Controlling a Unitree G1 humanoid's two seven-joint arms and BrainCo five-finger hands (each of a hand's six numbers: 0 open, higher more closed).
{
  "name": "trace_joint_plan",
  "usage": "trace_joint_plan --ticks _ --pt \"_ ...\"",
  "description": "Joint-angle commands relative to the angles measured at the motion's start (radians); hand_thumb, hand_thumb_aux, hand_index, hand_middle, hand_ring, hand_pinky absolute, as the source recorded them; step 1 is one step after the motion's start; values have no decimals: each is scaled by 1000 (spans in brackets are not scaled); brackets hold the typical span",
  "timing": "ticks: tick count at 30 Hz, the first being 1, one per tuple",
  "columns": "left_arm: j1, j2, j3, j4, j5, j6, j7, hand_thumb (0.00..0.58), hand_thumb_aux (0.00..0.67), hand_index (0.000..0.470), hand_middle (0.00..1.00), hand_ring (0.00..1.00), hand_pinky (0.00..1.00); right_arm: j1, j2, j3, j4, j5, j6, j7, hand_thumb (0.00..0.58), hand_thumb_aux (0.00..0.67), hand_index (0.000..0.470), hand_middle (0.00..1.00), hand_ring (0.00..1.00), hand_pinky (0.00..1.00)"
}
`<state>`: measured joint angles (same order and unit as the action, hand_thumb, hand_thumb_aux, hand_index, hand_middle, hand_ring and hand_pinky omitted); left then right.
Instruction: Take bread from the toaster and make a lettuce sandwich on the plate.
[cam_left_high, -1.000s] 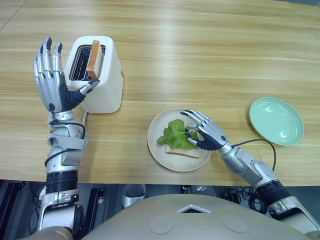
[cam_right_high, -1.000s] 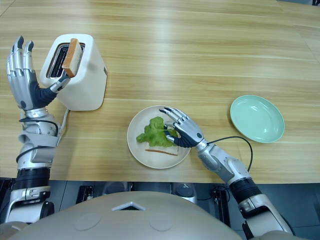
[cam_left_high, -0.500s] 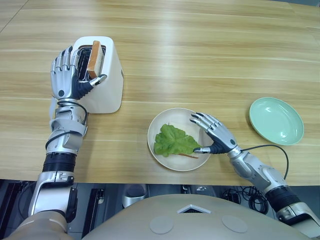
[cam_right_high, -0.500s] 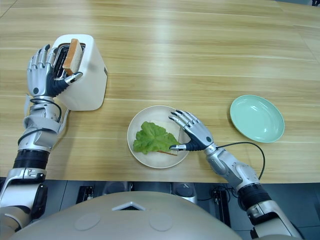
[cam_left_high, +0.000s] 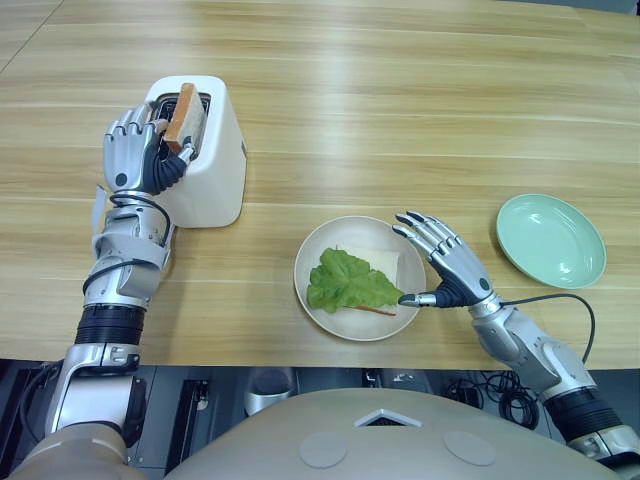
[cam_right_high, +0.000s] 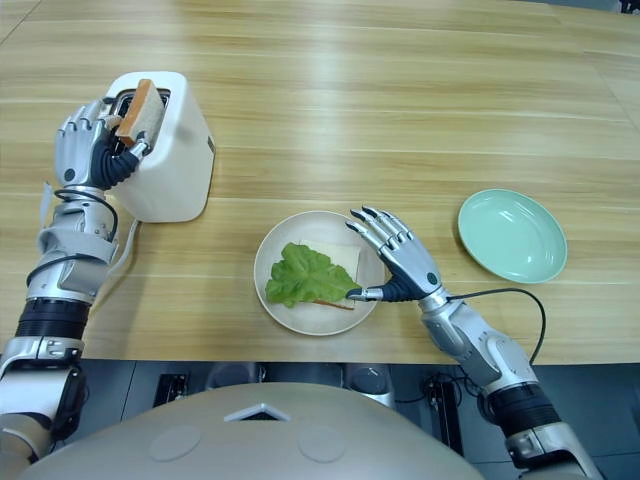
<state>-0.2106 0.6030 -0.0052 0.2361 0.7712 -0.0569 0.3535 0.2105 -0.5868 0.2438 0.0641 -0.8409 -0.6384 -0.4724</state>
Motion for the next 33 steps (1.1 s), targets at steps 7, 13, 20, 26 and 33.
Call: trace_joint_plan --ticks 7,13,20,26,33 --pt "-5 -28 99 4 -129 -116 179 580 670 460 1000 1000 1000 -1 36 -43 -38 11 -15 -49 0 0 0 0 0 0" --pt "11 -42 128 -162 -151 -378 342 580 670 460 1000 1000 1000 -11 41 -77 -6 -17 15 -94 0 0 0 0 0 0" --pt "51 -59 -114 -286 -549 -606 -100 580 670 460 1000 1000 1000 -3 24 -100 -33 -20 9 -100 0 0 0 0 0 0" --pt "102 -52 -274 -213 -798 -606 -496 580 670 460 1000 1000 1000 40 6 -133 -156 65 -34 -33 0 0 0 0 0 0" --pt "125 -100 -352 -98 -915 -600 -788 580 670 460 1000 1000 1000 76 8 -121 -255 162 -63 111 0 0 0 0 0 0"
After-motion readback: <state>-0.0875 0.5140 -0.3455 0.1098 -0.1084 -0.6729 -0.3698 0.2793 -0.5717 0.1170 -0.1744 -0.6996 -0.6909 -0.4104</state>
